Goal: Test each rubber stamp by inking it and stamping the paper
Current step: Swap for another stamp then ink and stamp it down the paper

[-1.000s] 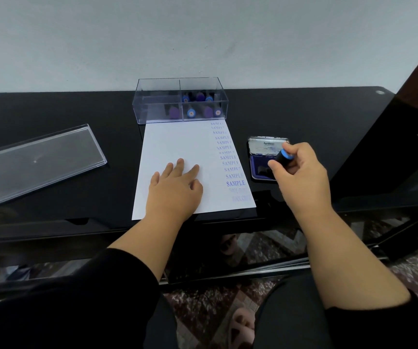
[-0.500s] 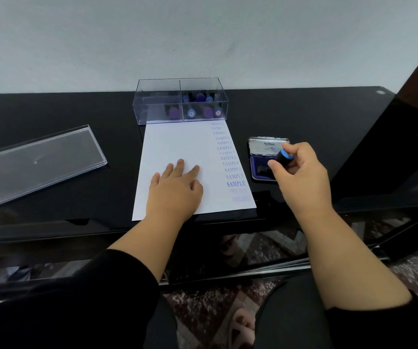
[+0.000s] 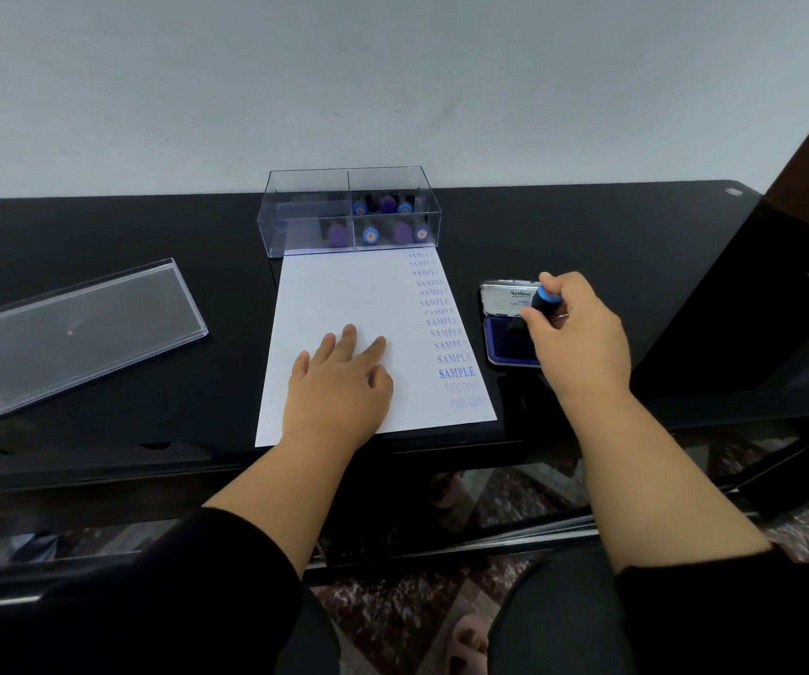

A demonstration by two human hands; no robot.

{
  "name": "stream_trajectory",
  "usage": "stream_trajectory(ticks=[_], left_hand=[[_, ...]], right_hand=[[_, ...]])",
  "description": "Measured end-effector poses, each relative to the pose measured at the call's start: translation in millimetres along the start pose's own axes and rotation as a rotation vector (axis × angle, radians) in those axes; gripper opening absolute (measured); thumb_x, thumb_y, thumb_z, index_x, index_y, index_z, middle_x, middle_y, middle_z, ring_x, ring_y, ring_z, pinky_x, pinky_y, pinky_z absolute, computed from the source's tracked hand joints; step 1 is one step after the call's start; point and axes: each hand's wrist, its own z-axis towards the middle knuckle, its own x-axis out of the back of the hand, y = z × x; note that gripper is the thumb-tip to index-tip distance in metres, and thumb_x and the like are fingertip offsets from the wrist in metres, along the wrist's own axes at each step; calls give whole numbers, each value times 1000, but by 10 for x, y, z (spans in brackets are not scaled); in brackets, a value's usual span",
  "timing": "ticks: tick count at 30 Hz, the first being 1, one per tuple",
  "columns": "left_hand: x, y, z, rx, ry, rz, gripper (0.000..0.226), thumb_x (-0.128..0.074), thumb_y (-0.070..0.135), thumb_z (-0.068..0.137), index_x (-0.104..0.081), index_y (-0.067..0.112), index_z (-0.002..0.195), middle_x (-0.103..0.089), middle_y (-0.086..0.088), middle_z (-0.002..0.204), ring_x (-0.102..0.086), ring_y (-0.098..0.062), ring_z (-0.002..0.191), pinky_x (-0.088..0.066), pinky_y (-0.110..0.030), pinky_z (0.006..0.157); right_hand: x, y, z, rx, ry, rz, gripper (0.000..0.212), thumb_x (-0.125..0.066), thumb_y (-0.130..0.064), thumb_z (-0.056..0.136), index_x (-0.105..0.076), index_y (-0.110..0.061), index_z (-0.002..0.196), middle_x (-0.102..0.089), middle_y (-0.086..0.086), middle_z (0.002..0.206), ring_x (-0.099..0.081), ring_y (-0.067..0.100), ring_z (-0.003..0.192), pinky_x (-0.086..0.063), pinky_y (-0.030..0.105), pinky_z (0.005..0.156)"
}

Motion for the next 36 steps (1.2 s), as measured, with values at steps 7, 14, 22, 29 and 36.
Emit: stream_trajectory(ticks=[7, 14, 22, 29, 36], left_hand=[[5, 2, 1, 11, -41, 13, 51, -18, 33, 101, -12, 35, 151, 2, 4, 160, 3, -15, 147, 4, -36, 117], [63, 59, 70, 65, -154, 67, 54, -14, 34, 101, 2, 29, 152, 13, 0, 159, 11, -19, 146, 6, -43, 116], [106, 29, 418, 59, -189, 70, 54, -14, 39, 101, 3, 30, 152, 15, -1, 159, 13, -21, 146, 7, -43, 116], [157, -66, 868, -9, -167, 71, 53, -17, 37, 102, -1, 32, 152, 12, 1, 160, 10, -18, 147, 7, -39, 117], [209, -203, 1238, -49, -145, 41, 51, -20, 36, 102, -9, 35, 152, 6, 7, 160, 6, -12, 147, 6, -33, 117]], right_hand=[[-92, 18, 11, -10, -37, -100, 25, -56, -21, 91, -55, -28, 116, -55, -4, 93, -48, 15, 79, -32, 26, 63], [-141, -54, 87, 10, -50, -144, 26, -53, -18, 93, -53, -22, 119, -59, -1, 109, -49, 16, 85, -40, 30, 68], [-311, -102, 437, 45, -81, -162, 26, -54, -18, 94, -53, -19, 120, -60, 2, 110, -54, 21, 88, -42, 32, 67], [-497, -118, 828, 65, -84, -184, 26, -53, -20, 94, -52, -19, 120, -60, 2, 110, -52, 20, 87, -41, 31, 66], [-647, -178, 1175, 97, -108, -240, 26, -53, -21, 94, -50, -16, 119, -59, 4, 111, -55, 23, 93, -43, 33, 68]])
